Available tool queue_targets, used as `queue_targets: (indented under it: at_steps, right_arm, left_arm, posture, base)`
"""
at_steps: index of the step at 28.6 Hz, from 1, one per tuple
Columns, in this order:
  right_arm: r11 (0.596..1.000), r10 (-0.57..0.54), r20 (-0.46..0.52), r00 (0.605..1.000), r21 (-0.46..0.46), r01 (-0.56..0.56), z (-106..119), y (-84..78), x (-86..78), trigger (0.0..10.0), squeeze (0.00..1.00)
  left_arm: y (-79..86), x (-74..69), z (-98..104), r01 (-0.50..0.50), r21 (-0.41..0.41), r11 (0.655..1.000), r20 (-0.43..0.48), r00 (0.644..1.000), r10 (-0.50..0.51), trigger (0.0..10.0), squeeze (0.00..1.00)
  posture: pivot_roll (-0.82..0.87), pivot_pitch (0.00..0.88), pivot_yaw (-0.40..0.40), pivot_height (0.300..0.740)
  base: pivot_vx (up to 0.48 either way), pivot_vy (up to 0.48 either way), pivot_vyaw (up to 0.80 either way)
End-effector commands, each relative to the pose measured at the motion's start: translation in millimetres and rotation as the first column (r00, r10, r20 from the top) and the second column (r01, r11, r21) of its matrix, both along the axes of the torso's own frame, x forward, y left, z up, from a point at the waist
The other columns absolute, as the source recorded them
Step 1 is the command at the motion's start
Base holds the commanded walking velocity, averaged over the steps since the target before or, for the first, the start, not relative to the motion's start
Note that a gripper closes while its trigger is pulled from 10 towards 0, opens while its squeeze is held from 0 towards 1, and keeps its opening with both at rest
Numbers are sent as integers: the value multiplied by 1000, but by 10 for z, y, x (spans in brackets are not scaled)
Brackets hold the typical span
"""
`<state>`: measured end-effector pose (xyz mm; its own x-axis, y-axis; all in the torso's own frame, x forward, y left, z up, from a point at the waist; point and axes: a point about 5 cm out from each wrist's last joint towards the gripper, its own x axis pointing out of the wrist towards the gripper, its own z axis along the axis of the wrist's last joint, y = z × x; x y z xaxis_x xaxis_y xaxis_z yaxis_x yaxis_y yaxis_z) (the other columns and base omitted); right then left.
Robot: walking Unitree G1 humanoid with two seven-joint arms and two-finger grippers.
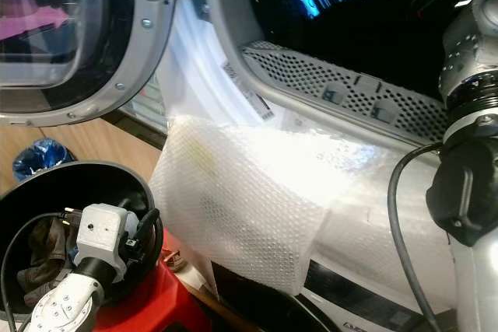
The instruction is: Clothes washing
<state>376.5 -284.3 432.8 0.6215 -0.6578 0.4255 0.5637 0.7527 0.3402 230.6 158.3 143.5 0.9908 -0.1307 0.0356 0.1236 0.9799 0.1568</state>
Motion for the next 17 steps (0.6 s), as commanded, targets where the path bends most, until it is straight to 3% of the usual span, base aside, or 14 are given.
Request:
queue_targets:
  at_steps: [1, 4, 5, 6, 7, 8, 9, 11, 12, 13, 16, 17]
  right_arm:
    - [999, -37, 35, 999, 30, 36, 0, -114, -60, 10000, 1000]
    - [1000, -29, 15, 999, -5, 29, -20, -88, -38, 10000, 1000]
    - [999, 1, -9, 1000, -55, -2, -31, -20, 2, 10000, 1000]
    - [994, 34, -32, 999, -100, -37, -36, 50, 39, 10000, 933]
    - [990, 43, -42, 998, -134, -49, -30, 90, 53, 10000, 90]
    - [987, 45, -45, 998, -154, -51, -25, 111, 59, 10000, 90]
    - [981, 46, -50, 998, -186, -55, -12, 143, 65, 10000, 0]
    - [973, 43, -57, 997, -224, -55, 2, 176, 71, 10000, 0]
    - [935, 49, -79, 996, -348, -73, 48, 304, 95, 10000, 0]
    - [935, 49, -79, 996, -348, -73, 48, 304, 95, 10000, 0]
    - [847, 54, -109, 993, -522, -103, 108, 520, 128, 10000, 0]
    - [800, 40, -113, 993, -591, -99, 137, 601, 131, 10000, 0]
  left_arm:
    - [-8, -10, 27, 17, -3, 1000, -3, 1000, -17, 10000, 0]
    - [-14, -3, 27, 23, -2, 1000, -4, 1000, -23, 10000, 0]
    - [-21, -2, 25, 28, -1, 1000, -7, 1000, -28, 10000, 0]
    - [-28, 0, 23, 32, 0, 1000, -9, 999, -32, 10000, 0]
    - [-34, 1, 24, 34, -1, 999, -9, 999, -34, 10000, 0]
    - [-37, 1, 26, 35, -1, 999, -9, 999, -35, 10000, 0]
    - [-43, 3, 27, 37, -2, 999, -10, 999, -37, 10000, 0]
    - [-49, 5, 27, 40, -2, 999, -10, 999, -40, 10000, 0]
    - [-56, 7, 28, 45, 1, 999, -11, 999, -45, 10000, 0]
    - [-56, 7, 28, 45, 1, 999, -11, 999, -45, 10000, 0]
    - [-60, 13, 32, 53, 13, 999, -10, 999, -53, 10000, 0]
    - [-67, 20, 35, 60, 24, 998, -8, 998, -60, 10000, 0]
  posture:
    - [204, 95, -20, 740]
    - [199, 95, -18, 740]
    - [196, 96, -17, 740]
    - [196, 96, -17, 740]
    - [191, 98, -15, 740]
    - [191, 98, -15, 740]
    - [191, 98, -15, 740]
    - [191, 98, -15, 740]
    - [191, 98, -15, 740]
    - [191, 98, -15, 740]
    - [181, 98, -24, 740]
    - [179, 97, -26, 740]
  base:
    - [0, 0, 0]
    - [0, 0, 0]
    - [0, 0, 0]
    - [0, 0, 0]
    - [0, 0, 0]
    - [0, 0, 0]
    - [0, 0, 0]
    - [0, 0, 0]
    - [0, 0, 0]
    - [0, 0, 0]
    - [0, 0, 0]
    - [0, 0, 0]
